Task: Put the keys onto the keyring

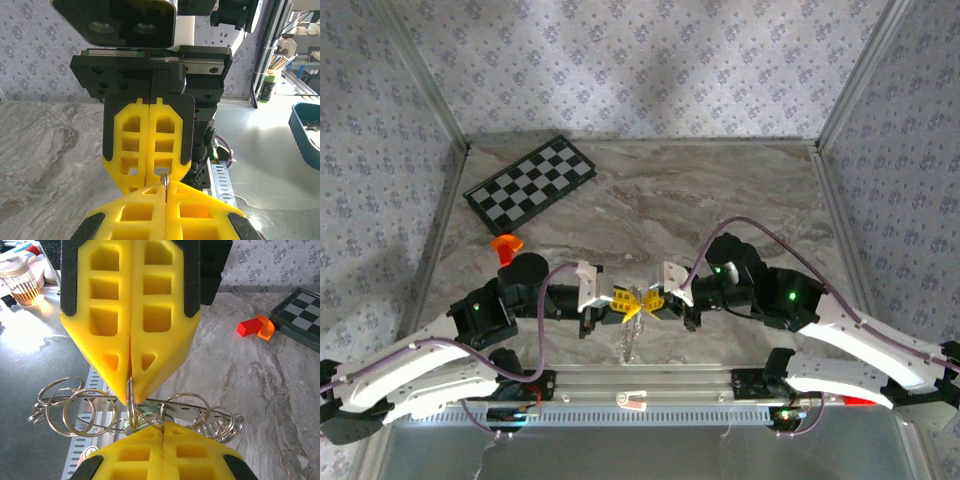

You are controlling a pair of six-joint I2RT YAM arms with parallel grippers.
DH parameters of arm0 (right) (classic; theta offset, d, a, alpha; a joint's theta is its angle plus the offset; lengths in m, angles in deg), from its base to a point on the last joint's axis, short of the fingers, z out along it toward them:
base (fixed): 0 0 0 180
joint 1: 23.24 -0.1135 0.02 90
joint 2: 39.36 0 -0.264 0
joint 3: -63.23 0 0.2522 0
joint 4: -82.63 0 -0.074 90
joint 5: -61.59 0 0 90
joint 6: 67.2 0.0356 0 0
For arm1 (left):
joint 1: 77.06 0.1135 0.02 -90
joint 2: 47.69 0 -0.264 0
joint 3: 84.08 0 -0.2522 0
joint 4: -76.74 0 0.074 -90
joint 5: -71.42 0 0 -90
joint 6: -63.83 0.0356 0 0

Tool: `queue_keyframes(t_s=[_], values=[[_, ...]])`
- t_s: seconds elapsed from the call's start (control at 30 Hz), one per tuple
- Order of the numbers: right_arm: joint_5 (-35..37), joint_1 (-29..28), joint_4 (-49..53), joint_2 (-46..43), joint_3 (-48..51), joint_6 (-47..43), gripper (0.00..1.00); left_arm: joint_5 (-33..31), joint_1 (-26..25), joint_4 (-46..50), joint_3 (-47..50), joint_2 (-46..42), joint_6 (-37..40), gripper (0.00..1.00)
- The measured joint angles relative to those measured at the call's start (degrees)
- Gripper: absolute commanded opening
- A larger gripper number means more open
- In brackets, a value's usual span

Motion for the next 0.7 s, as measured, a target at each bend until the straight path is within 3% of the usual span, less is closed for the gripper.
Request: queue_keyframes(t_s=[0.17, 0.47, 0.7], values=[[0.0, 0.0, 0.0, 0.0, 0.0, 0.0, 0.01, 0.0, 0.0, 0.0, 0.0, 0.0, 0.0, 0.00], [0.9, 0.4, -1.0, -2.2, 2.1, 1.3, 0.29, 0.0, 0.0, -1.4, 0.0, -0.8, -0.2, 0.00], [1.1, 0.4, -2.6, -4.4, 4.6, 3.2, 0.43, 0.0, 0.0, -2.7, 0.0, -1.5, -0.4, 0.00]])
